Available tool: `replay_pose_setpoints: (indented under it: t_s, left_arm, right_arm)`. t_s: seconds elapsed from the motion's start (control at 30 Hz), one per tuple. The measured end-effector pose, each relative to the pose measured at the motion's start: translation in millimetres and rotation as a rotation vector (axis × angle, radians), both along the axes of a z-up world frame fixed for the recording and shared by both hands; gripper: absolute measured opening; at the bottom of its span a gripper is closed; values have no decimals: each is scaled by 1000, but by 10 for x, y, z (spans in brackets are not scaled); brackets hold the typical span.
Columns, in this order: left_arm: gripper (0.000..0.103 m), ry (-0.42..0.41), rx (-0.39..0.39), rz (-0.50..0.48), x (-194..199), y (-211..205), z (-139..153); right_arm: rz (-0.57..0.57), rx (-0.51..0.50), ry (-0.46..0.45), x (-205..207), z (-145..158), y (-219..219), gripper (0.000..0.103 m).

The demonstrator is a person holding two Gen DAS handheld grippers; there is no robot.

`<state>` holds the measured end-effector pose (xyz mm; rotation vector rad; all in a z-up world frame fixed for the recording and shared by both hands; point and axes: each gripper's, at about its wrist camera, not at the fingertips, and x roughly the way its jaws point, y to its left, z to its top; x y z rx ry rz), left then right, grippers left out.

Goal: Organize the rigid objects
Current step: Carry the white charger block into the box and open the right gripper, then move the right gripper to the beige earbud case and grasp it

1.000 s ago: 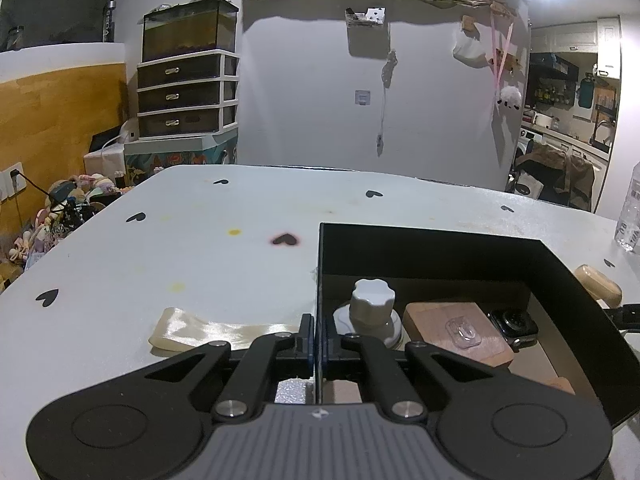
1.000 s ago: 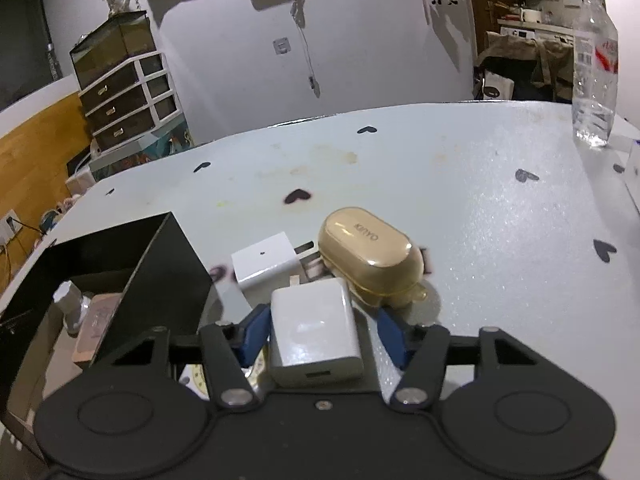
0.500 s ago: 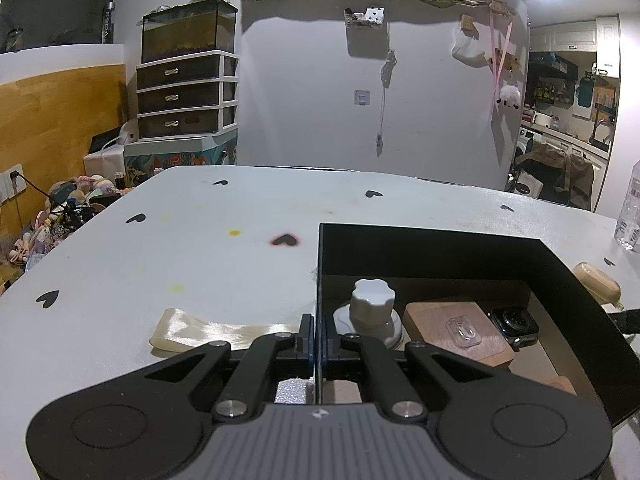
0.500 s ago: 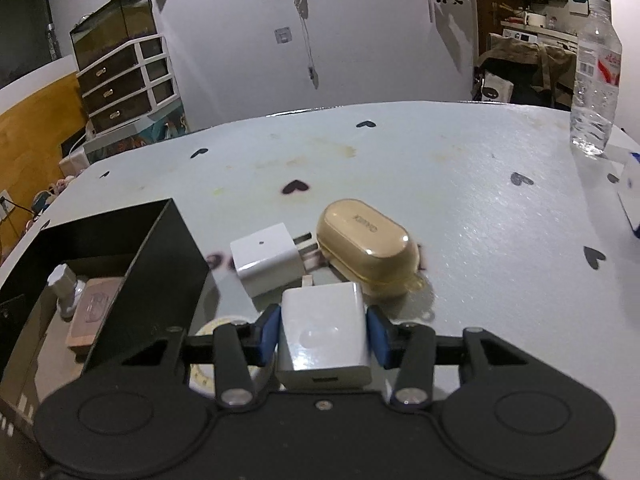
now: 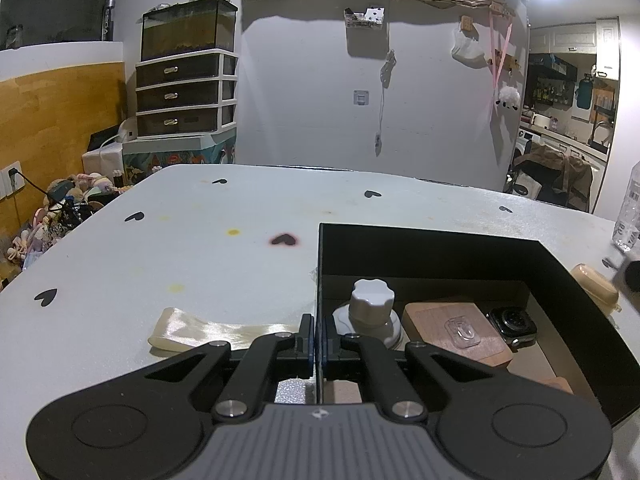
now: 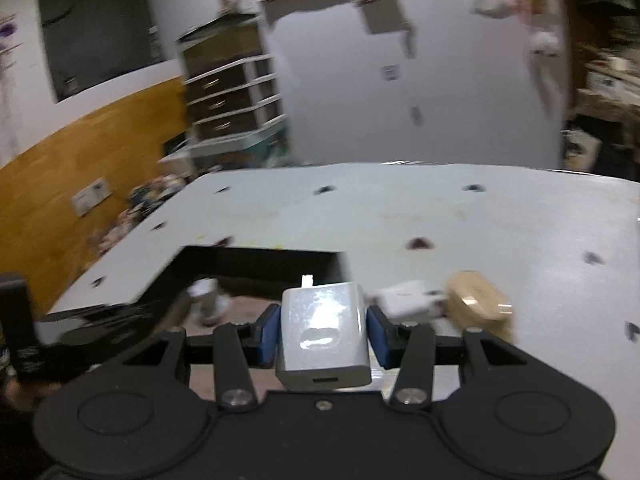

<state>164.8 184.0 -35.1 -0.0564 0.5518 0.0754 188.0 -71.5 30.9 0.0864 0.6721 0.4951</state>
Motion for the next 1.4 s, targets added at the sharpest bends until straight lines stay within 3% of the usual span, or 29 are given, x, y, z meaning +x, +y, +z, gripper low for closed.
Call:
replay_pose_setpoints:
  t_s: [0.2,0.4,0.8,1.4]
  left_arm:
    - [3,2,-13,-3,4,12,1]
    - [5,4,-40,-9,7,72,1]
    - [6,5,-71,-13,15,125,2]
    - [6,8,-63,-10,17,147,5]
  right_arm:
    - [120,-8,107,150,-154,541,47]
    - [154,-12,212,215,-363,864,47]
    - [159,54,323,278,-526,968,49]
    - [153,60,315,191,-434,795,48]
